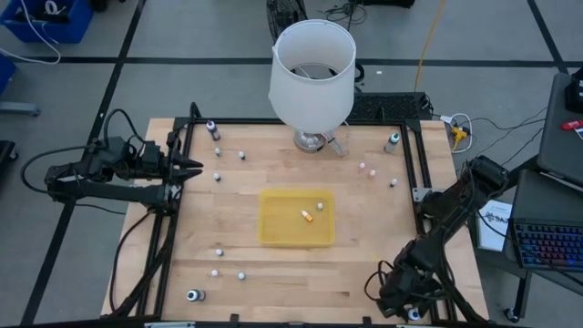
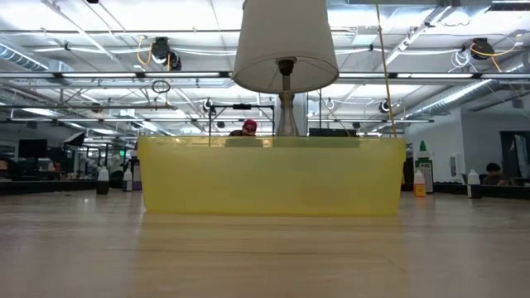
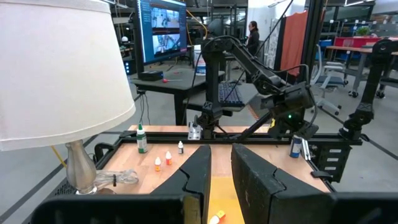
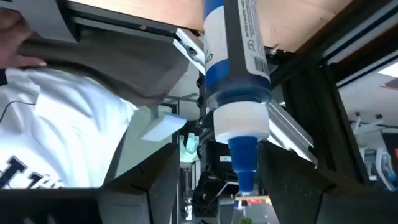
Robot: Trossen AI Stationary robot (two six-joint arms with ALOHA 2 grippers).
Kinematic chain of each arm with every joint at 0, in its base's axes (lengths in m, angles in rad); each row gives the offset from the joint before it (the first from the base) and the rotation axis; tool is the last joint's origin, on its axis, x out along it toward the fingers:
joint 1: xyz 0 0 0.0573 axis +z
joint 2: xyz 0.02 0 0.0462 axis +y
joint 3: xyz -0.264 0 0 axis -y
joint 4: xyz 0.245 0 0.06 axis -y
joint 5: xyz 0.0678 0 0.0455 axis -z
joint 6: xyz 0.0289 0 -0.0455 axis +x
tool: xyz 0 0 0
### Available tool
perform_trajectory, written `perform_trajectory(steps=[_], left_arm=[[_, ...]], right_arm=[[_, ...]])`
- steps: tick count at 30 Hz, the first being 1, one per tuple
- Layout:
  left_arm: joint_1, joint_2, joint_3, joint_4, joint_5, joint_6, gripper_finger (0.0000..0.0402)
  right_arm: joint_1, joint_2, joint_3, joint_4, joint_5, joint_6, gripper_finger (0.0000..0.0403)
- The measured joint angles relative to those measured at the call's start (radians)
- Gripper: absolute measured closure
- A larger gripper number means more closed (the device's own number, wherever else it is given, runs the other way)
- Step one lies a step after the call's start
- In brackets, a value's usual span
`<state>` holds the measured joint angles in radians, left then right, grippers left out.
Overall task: Pick & Place food coloring
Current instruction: Put the blue food coloring bottle into the yellow bin
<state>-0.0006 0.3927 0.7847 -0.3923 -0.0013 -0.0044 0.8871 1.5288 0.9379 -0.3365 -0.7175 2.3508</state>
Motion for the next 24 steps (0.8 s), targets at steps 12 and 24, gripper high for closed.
perform_trajectory(steps=[12, 24], left_arm=[[0.000, 0.000, 0.000, 0.000, 0.000, 0.000, 0.0334], [0.000, 0.000, 0.000, 0.000, 0.000, 0.000, 0.0334]], right_arm=[[0.039, 0.002, -0.001, -0.090, 0.106, -0.013, 0.0200], [0.040, 0.002, -0.001, -0.120, 0.119, -0.014, 0.0200]])
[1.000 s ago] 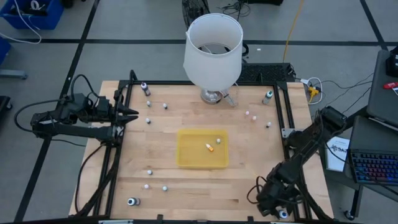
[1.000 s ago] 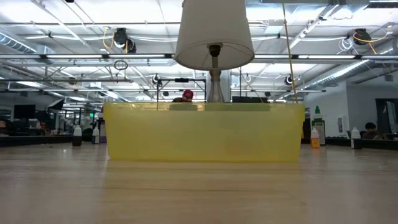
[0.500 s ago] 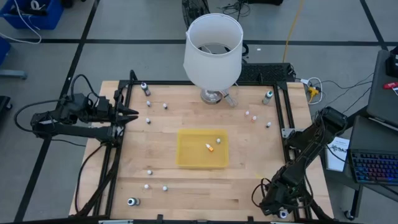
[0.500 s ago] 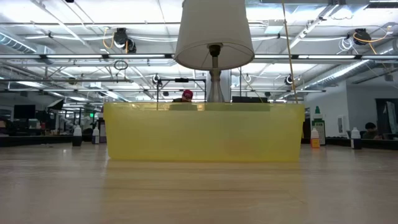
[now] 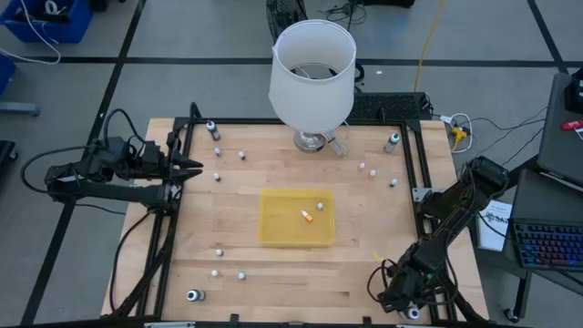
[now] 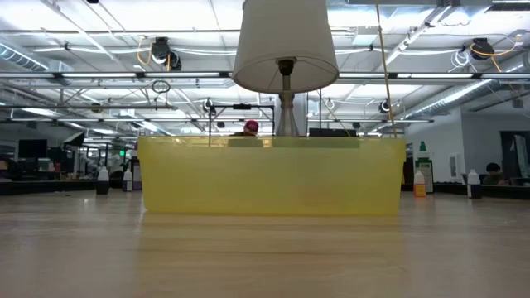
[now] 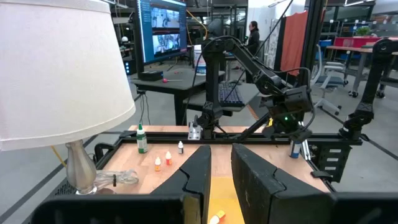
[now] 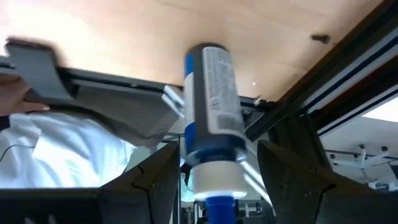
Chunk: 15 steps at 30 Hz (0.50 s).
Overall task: Pick & Place food coloring
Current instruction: Put the blue food coloring bottle into the yellow bin
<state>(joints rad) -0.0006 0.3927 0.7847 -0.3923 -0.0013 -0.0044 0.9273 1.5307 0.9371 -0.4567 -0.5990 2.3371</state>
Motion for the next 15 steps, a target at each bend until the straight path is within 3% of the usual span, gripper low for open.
perform_trajectory(steps=[15], left_arm=[[0.000, 0.000, 0.000, 0.000, 0.000, 0.000, 0.0334]], right_arm=[[0.011, 0.001, 0.000, -0.013, 0.000, -0.007, 0.0200]])
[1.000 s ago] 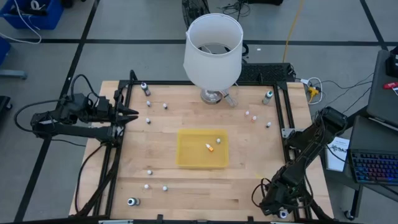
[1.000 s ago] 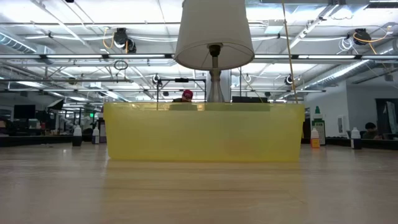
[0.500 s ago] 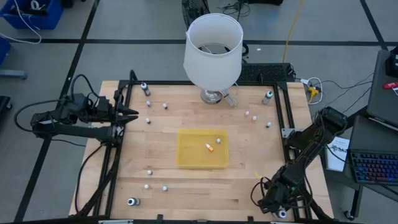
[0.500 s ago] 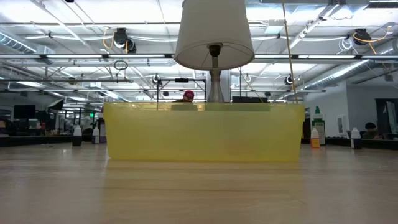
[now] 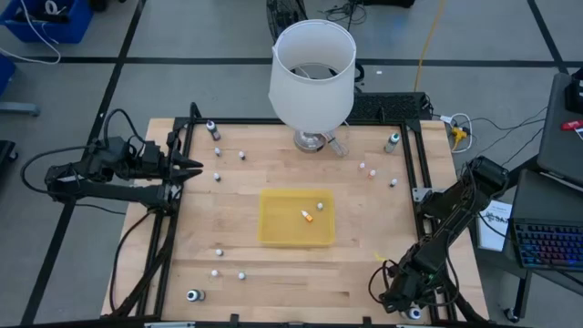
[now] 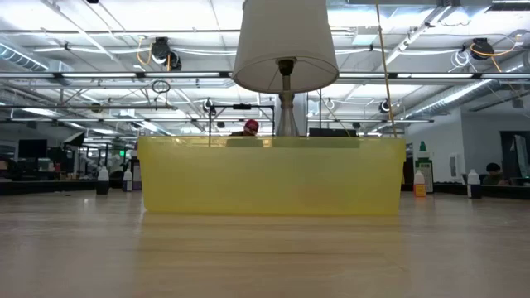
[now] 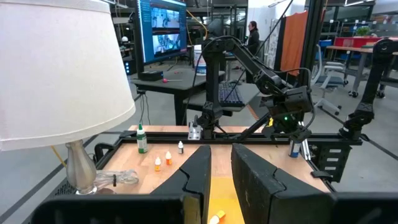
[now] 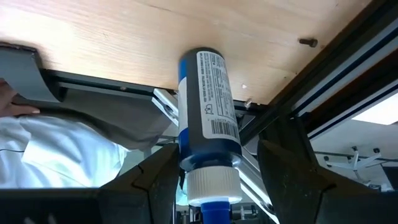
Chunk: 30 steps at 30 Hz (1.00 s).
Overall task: Pick & Place food coloring
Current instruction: Put the blue food coloring bottle into the yellow bin
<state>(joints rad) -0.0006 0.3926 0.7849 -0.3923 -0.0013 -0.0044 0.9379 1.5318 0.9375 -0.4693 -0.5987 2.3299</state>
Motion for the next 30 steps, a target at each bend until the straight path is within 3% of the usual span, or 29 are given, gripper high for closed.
perform_trajectory(steps=[30], left_arm=[[0.000, 0.000, 0.000, 0.000, 0.000, 0.000, 0.0334]], right_arm=[[0.000, 0.001, -0.006, 0.032, -0.005, -0.008, 0.0200]])
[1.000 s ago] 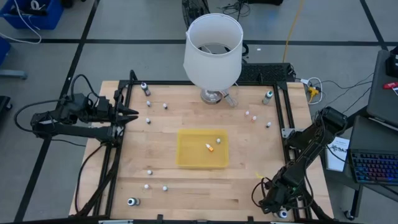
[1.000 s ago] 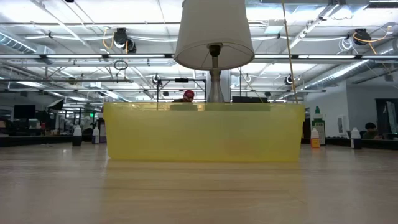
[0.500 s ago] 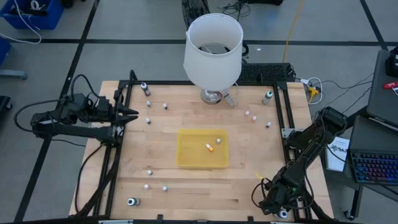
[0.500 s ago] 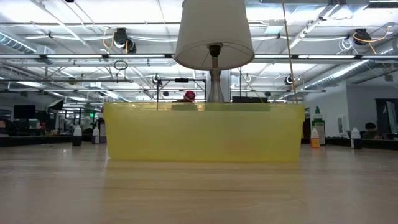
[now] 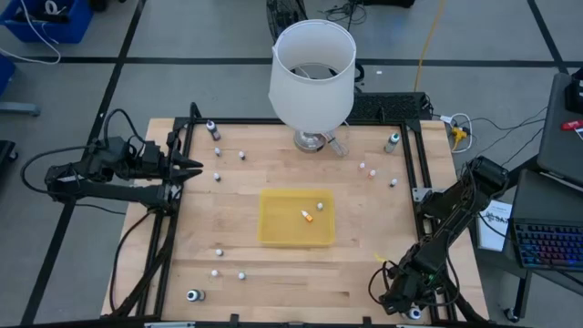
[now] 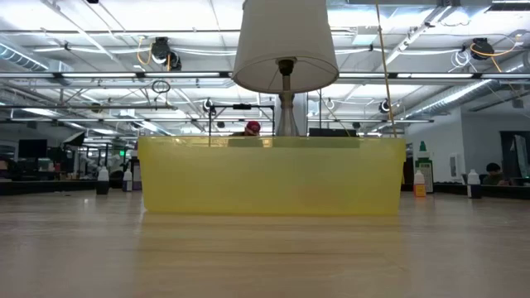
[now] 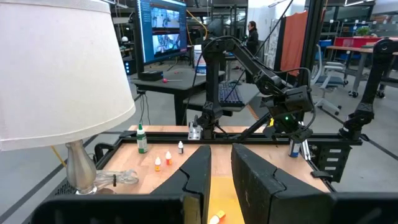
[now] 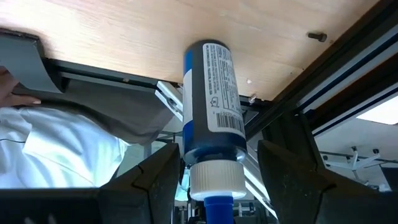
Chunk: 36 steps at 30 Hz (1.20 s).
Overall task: Pick & Place food coloring
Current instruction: Put the blue food coloring bottle into the yellow bin
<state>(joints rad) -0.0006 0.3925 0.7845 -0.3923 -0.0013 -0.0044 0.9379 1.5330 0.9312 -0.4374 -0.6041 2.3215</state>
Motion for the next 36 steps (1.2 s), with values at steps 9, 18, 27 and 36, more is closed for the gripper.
perform_trajectory(steps=[9, 18, 27, 36], left_arm=[[0.000, 0.000, 0.000, 0.000, 0.000, 0.000, 0.0334], [0.000, 0.000, 0.000, 0.000, 0.000, 0.000, 0.0334], [0.000, 0.000, 0.000, 0.000, 0.000, 0.000, 0.0334], [0.000, 0.000, 0.000, 0.000, 0.000, 0.000, 0.0334]], right_arm=[[0.000, 0.000, -0.040, 0.066, 0.000, 0.003, 0.0200], [0.000, 0.000, -0.050, 0.079, -0.002, 0.004, 0.0206], [0.000, 0.000, -0.050, 0.096, -0.002, 0.005, 0.0272], [-0.006, -0.001, -0.050, 0.098, 0.053, -0.072, 0.0285]])
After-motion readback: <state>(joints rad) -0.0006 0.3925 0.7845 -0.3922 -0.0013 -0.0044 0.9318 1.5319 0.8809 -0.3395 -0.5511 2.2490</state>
